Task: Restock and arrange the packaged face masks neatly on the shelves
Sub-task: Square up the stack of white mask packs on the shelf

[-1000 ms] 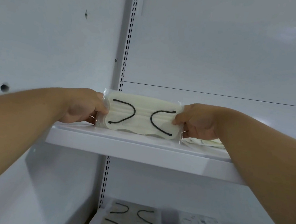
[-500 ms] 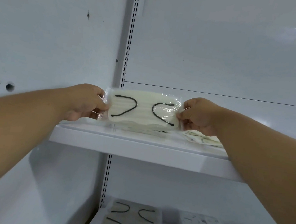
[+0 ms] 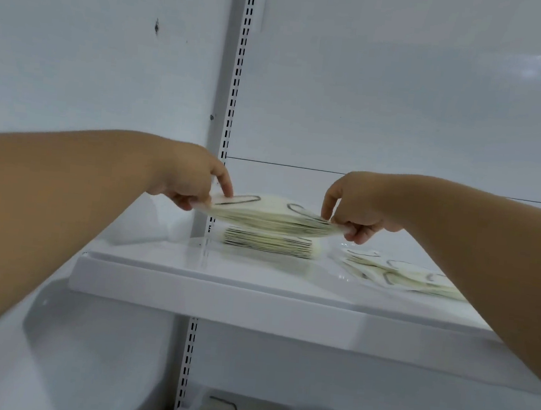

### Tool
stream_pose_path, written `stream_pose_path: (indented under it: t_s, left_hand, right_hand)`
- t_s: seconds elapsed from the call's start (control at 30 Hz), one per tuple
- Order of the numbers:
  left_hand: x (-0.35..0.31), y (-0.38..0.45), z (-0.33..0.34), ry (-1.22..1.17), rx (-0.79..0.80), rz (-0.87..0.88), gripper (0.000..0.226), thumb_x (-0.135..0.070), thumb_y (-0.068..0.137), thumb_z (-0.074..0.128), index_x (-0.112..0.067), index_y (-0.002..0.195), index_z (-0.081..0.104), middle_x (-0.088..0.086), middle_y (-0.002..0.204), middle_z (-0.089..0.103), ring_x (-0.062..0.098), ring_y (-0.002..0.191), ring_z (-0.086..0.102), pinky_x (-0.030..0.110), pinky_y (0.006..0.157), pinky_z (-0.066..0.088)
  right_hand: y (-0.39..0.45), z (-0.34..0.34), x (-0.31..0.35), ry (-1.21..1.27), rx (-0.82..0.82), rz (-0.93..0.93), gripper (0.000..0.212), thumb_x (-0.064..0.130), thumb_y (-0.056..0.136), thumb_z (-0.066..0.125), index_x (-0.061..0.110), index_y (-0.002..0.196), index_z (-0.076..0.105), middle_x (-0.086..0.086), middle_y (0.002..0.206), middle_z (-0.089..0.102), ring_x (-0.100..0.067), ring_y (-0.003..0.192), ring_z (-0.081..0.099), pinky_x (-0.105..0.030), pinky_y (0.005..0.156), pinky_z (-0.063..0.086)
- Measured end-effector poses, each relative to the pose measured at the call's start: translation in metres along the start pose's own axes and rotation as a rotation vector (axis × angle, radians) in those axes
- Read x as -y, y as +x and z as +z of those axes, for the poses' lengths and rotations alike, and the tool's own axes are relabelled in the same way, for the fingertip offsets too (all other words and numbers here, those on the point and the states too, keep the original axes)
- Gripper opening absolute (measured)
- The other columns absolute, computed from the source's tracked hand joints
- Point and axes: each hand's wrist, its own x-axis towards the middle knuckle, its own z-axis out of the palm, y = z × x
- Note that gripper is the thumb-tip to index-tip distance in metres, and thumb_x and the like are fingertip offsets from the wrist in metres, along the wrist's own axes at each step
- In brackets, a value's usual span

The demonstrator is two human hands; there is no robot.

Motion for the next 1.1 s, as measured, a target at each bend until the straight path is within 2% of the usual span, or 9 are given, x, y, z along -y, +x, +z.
stream_pose_path:
  t_s: [0.17, 0.27, 0.47, 0.6, 0.7, 0.8, 0.87, 0.97, 1.1]
  left_hand:
    - [0.016, 0.026, 0.016, 0.062, 0.171, -0.076, 0.040, 0.015, 0.089, 0.052, -0.016, 0.100, 0.075, 0.010, 0.074, 0.057, 0.015, 0.055, 0.056, 0.023, 0.056, 0.053]
    - [0.024, 0.037, 0.025, 0.070, 0.254, -0.085, 0.039, 0.015, 0.088, 0.054, -0.015, 0.100, 0.077, 0.011, 0.076, 0.058, 0.017, 0.059, 0.058, 0.024, 0.058, 0.054]
    - [0.022, 0.052, 0.028, 0.124, 0.263, -0.058, 0.035, 0.015, 0.086, 0.058, -0.012, 0.095, 0.078, 0.011, 0.077, 0.061, 0.015, 0.051, 0.060, 0.024, 0.056, 0.055]
    - [0.026, 0.058, 0.029, 0.139, 0.284, -0.061, 0.035, 0.016, 0.083, 0.060, -0.011, 0.094, 0.079, 0.013, 0.077, 0.060, 0.019, 0.054, 0.059, 0.025, 0.057, 0.055]
    - [0.026, 0.058, 0.030, 0.185, 0.286, -0.058, 0.037, 0.017, 0.081, 0.059, -0.012, 0.094, 0.078, 0.013, 0.073, 0.062, 0.021, 0.056, 0.059, 0.027, 0.058, 0.056]
    - [0.016, 0.058, 0.029, 0.344, 0.249, -0.005, 0.033, 0.006, 0.082, 0.067, -0.023, 0.092, 0.079, 0.006, 0.083, 0.066, 0.017, 0.069, 0.060, 0.026, 0.058, 0.055]
    - [0.004, 0.055, 0.026, 0.458, 0.192, 0.078, 0.028, -0.004, 0.081, 0.074, -0.030, 0.089, 0.077, -0.003, 0.083, 0.060, 0.013, 0.073, 0.056, 0.022, 0.058, 0.048]
    - [-0.013, 0.051, 0.024, 0.482, 0.123, 0.194, 0.023, -0.012, 0.081, 0.077, -0.033, 0.092, 0.074, -0.007, 0.091, 0.063, 0.010, 0.077, 0.059, 0.020, 0.057, 0.042]
    - [-0.028, 0.043, 0.037, 0.322, 0.194, 0.295, 0.017, -0.015, 0.081, 0.078, -0.031, 0.087, 0.076, -0.008, 0.082, 0.071, 0.011, 0.072, 0.065, 0.022, 0.066, 0.051]
  right_hand:
    - [0.019, 0.009, -0.005, -0.060, 0.164, 0.046, 0.031, -0.012, 0.088, 0.042, 0.007, 0.085, 0.066, -0.010, 0.070, 0.056, -0.015, 0.044, 0.052, -0.023, 0.050, 0.050]
    - [0.026, 0.017, -0.014, -0.049, 0.221, 0.062, 0.030, -0.012, 0.089, 0.042, 0.006, 0.084, 0.064, -0.011, 0.071, 0.056, -0.016, 0.045, 0.052, -0.023, 0.049, 0.050]
    - [0.027, 0.034, -0.021, -0.082, 0.235, 0.060, 0.029, -0.014, 0.083, 0.041, 0.005, 0.093, 0.060, -0.011, 0.069, 0.052, -0.021, 0.052, 0.052, -0.025, 0.050, 0.052]
    - [0.026, 0.033, -0.019, -0.093, 0.234, 0.064, 0.027, -0.013, 0.084, 0.042, 0.002, 0.093, 0.063, -0.010, 0.063, 0.053, -0.021, 0.051, 0.052, -0.024, 0.049, 0.051]
    - [0.024, 0.033, -0.019, -0.147, 0.207, 0.062, 0.027, -0.008, 0.085, 0.047, -0.002, 0.099, 0.068, -0.009, 0.066, 0.056, -0.022, 0.050, 0.054, -0.025, 0.049, 0.051]
    - [0.023, 0.034, -0.016, -0.354, 0.091, -0.025, 0.025, 0.007, 0.089, 0.052, 0.014, 0.100, 0.073, 0.000, 0.073, 0.059, -0.017, 0.059, 0.054, -0.021, 0.053, 0.046]
    - [0.023, 0.032, -0.013, -0.449, -0.010, -0.099, 0.021, 0.014, 0.090, 0.056, 0.018, 0.101, 0.073, 0.006, 0.081, 0.062, -0.013, 0.068, 0.053, -0.021, 0.055, 0.040]
    - [0.025, 0.031, -0.013, -0.391, -0.062, -0.157, 0.020, 0.015, 0.088, 0.057, 0.018, 0.101, 0.072, 0.004, 0.090, 0.067, -0.014, 0.073, 0.056, -0.023, 0.060, 0.043]
    - [0.021, 0.035, -0.009, -0.252, -0.059, -0.252, 0.013, 0.022, 0.091, 0.065, 0.026, 0.101, 0.071, 0.015, 0.083, 0.060, -0.005, 0.072, 0.054, -0.021, 0.064, 0.044]
